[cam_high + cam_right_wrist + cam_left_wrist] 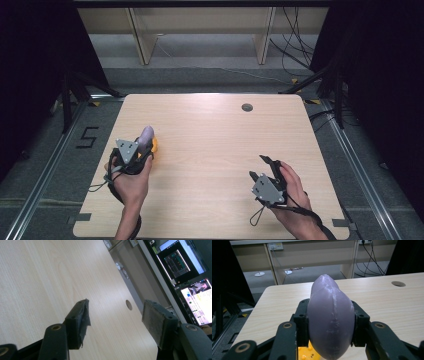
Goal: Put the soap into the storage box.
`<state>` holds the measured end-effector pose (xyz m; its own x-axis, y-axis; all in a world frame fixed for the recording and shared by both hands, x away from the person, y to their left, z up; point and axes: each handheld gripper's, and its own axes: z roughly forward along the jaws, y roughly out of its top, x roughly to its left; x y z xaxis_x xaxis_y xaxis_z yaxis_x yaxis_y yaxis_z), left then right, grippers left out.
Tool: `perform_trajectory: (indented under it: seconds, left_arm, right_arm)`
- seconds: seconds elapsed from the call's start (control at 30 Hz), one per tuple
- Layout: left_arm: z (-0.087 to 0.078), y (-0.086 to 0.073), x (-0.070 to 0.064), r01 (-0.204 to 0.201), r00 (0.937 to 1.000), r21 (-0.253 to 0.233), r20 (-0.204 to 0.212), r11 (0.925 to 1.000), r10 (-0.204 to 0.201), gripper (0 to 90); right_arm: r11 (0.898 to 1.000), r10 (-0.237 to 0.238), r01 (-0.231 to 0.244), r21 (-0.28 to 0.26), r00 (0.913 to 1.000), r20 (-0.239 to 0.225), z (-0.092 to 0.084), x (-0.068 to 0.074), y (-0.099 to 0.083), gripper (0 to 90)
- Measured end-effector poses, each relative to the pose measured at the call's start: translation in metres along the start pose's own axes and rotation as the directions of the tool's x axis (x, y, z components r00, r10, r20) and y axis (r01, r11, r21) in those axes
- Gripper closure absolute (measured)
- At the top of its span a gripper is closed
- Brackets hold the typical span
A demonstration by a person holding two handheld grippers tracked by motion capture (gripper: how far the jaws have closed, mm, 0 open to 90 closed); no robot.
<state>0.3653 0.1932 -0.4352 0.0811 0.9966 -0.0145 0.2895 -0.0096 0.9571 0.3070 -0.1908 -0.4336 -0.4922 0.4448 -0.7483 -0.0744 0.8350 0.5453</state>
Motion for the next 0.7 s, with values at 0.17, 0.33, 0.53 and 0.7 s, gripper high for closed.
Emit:
perform_trajectory:
  seconds: [0.17, 0.33, 0.53, 0.7]
  left_arm:
    - [0.006, -0.001, 0.003, -0.010, 0.9999, 0.003, -0.009, 0.9999, 0.010, 58.5]
    - [0.011, -0.002, 0.007, -0.007, 0.9998, 0.005, -0.021, 1.0000, 0.007, 58.5]
    - [0.015, -0.003, 0.012, 0.001, 0.9996, 0.011, -0.027, 0.9999, -0.001, 58.4]
    - [0.019, -0.006, 0.017, 0.007, 0.9992, 0.018, -0.040, 0.9998, -0.007, 58.4]
  right_arm:
    - [1.000, 0.003, -0.003, 0.002, 1.0000, 0.000, 0.000, 0.000, 0.000, 39.4]
    - [1.000, -0.004, 0.004, 0.006, 1.0000, 0.008, 0.000, 0.000, 0.000, 39.3]
    - [1.000, 0.007, -0.007, 0.005, 1.0000, -0.002, 0.000, 0.000, 0.000, 39.3]
    - [1.000, 0.003, -0.003, 0.004, 1.0000, 0.002, 0.000, 0.000, 0.000, 39.3]
